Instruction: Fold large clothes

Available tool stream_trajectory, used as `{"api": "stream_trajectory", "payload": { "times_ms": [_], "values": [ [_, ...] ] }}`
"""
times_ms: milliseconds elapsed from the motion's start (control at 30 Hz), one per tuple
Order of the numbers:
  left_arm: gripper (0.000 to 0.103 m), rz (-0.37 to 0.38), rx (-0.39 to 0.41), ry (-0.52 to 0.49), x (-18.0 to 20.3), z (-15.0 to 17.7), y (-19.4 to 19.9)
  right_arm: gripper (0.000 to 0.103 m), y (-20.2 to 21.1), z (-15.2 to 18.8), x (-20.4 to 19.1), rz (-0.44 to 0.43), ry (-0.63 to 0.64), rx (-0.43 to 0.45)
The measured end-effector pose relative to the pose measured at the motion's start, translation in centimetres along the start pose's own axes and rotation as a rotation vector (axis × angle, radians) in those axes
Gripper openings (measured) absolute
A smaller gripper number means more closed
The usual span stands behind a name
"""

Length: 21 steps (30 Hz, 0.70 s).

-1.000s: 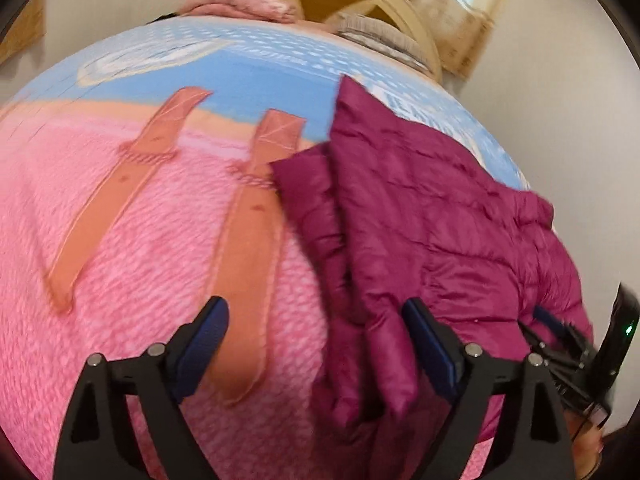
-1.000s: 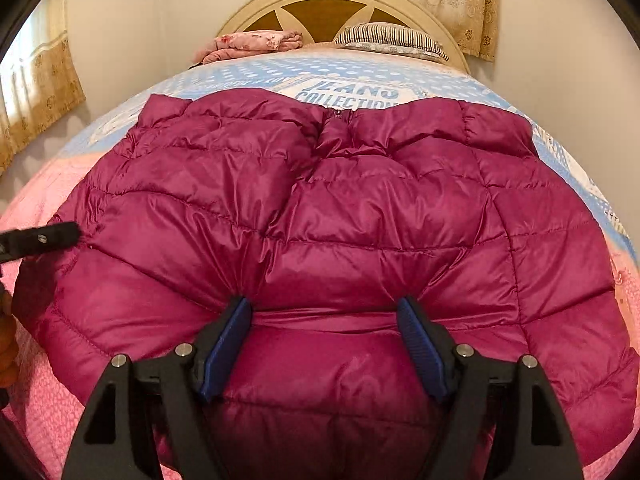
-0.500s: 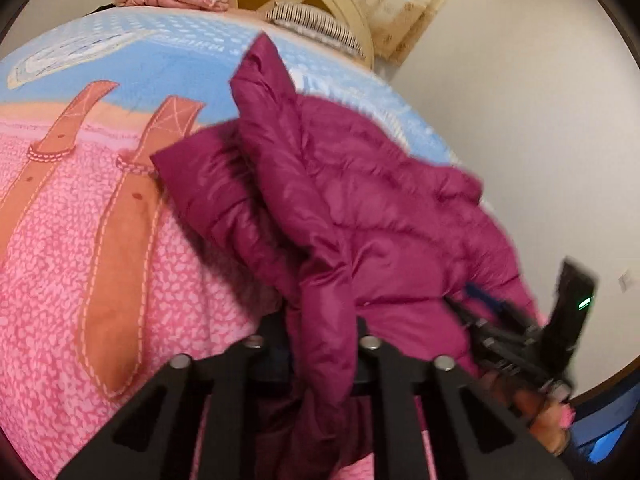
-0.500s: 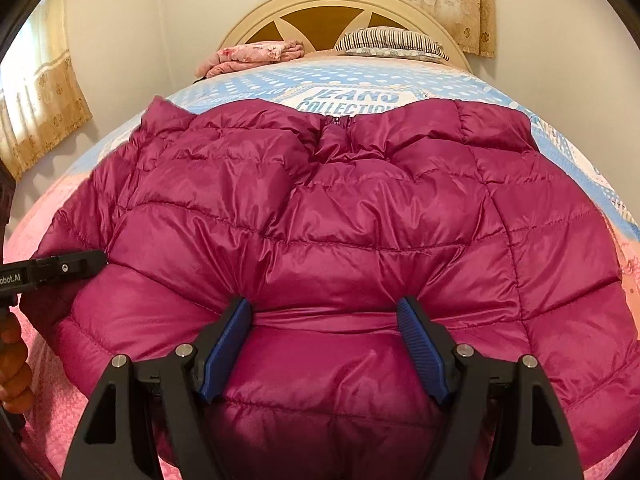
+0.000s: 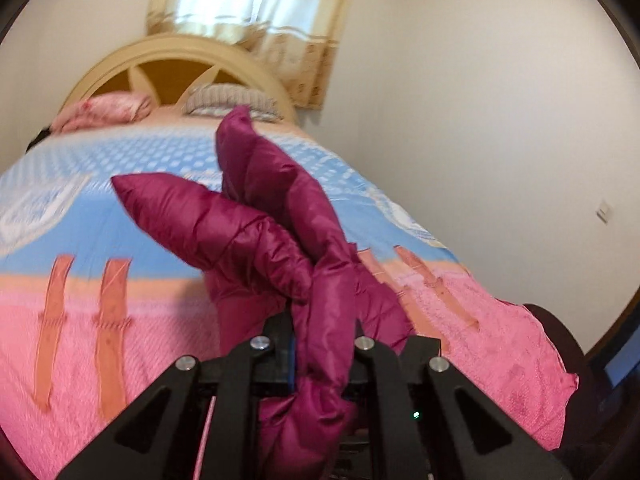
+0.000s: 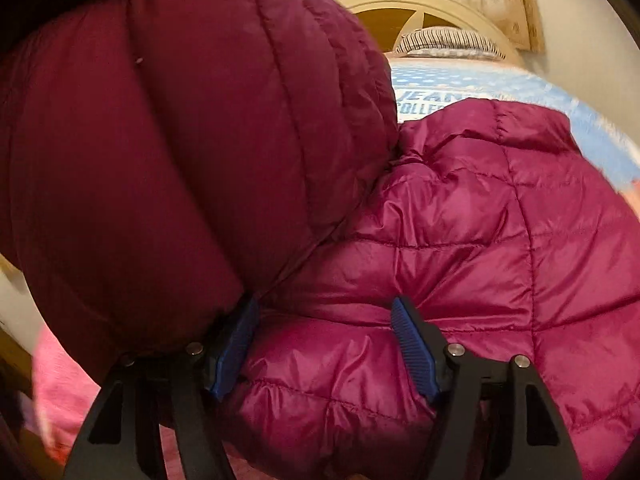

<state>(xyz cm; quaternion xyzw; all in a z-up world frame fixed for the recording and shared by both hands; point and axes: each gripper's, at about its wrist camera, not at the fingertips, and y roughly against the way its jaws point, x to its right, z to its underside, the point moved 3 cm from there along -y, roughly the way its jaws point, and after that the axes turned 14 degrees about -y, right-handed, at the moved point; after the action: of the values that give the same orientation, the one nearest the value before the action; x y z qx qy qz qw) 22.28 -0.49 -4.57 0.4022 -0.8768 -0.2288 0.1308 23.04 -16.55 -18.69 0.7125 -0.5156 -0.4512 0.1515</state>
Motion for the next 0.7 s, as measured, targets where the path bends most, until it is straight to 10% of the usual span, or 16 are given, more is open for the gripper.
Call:
{"api": "stream_trajectory", "payload": {
  "times_ms": [267, 467, 700],
  "values": [
    [0.010, 0.049, 0.033, -0.107, 4.9, -1.9, -3.6, 0.070, 11.4, -4.6, 9.6, -0.087, -0.259, 0.152],
    [0.011, 0.052, -0.060, -0.270, 10.5, 3.0, -9.5, 0.070, 16.2, -10.5, 13.4, -0.119, -0.294, 0.263],
    [0.012, 0.017, -0.108, -0.413, 12.6, 6.9, -11.9, 0.070, 12.6, -15.4, 9.5, -0.184, -0.114, 0.070]
  ]
}}
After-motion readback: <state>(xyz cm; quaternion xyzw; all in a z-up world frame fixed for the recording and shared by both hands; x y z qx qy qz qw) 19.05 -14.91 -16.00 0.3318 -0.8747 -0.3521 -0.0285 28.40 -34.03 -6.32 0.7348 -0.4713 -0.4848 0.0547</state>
